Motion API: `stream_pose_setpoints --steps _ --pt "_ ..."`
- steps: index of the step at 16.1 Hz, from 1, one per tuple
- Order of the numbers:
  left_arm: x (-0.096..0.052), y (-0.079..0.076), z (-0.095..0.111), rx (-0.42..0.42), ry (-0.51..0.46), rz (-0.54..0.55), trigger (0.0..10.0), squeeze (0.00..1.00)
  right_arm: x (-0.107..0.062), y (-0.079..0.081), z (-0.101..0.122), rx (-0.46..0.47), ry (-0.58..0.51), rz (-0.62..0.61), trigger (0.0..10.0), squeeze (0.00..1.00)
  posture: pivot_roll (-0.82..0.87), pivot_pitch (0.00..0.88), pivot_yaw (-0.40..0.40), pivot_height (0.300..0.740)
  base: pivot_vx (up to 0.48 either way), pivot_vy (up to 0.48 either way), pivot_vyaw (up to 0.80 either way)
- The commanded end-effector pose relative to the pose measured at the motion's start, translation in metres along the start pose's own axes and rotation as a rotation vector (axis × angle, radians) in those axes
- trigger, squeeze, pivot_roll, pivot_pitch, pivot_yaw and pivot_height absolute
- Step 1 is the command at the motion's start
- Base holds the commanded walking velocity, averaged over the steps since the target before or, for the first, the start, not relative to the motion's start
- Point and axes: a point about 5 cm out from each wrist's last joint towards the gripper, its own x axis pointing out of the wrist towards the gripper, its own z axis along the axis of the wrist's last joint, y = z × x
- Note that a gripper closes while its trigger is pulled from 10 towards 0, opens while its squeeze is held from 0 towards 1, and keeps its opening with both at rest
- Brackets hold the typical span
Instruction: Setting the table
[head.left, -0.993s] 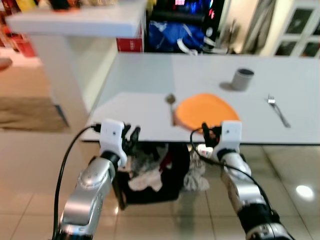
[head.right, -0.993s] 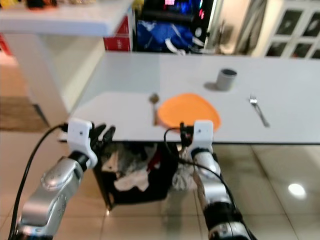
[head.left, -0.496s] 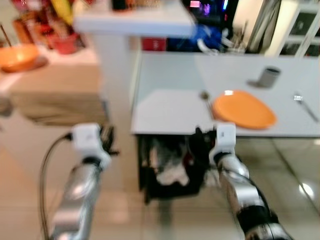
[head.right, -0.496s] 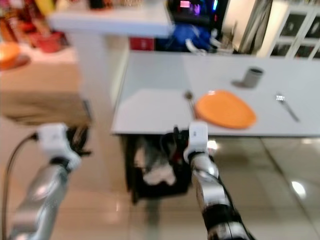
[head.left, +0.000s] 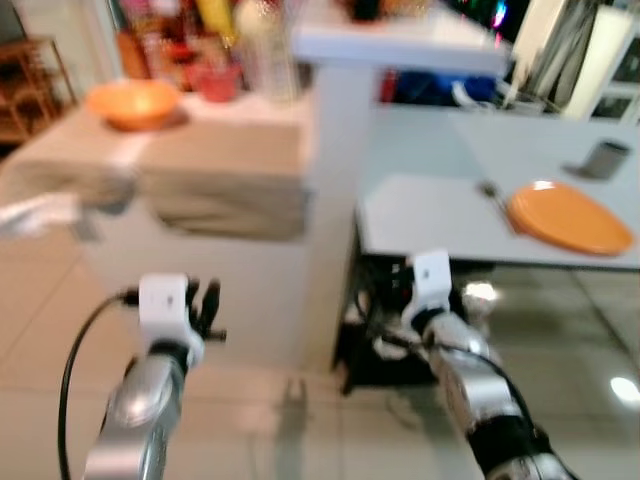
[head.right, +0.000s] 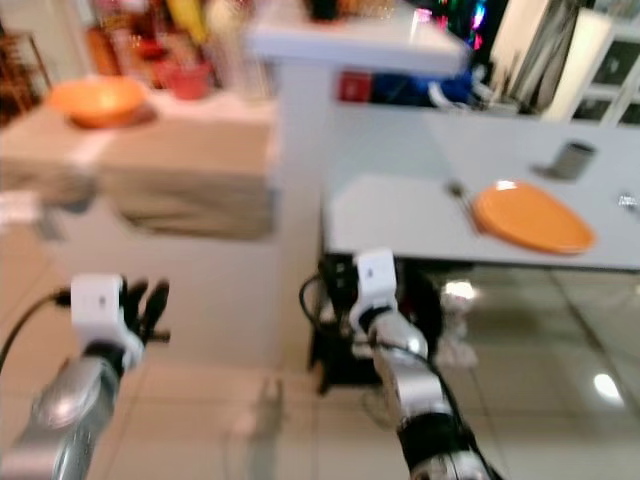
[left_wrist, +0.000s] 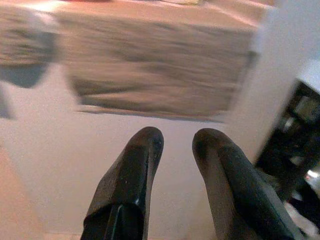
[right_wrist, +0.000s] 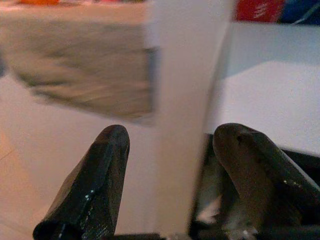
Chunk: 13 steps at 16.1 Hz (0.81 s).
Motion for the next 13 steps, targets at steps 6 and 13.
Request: stream_pose_setpoints --steps 6,13 --pt "0.013 0.007 0.013 0.009 -0.06 -0.022 10.0 0.0 -0.007 -0.019 -0.002 0.019 -0.047 -0.181 10.0 0.0 0.04 0.0 -0.029 0.74 0.0 0.48 0.0" --pt "0.017 0.016 0.005 0.009 -0.065 0.048 10.0 0.0 -0.016 -0.038 0.006 0.023 -0.125 -0.379 10.0 0.0 0.04 0.0 -0.045 0.74 0.0 0.461 0.0"
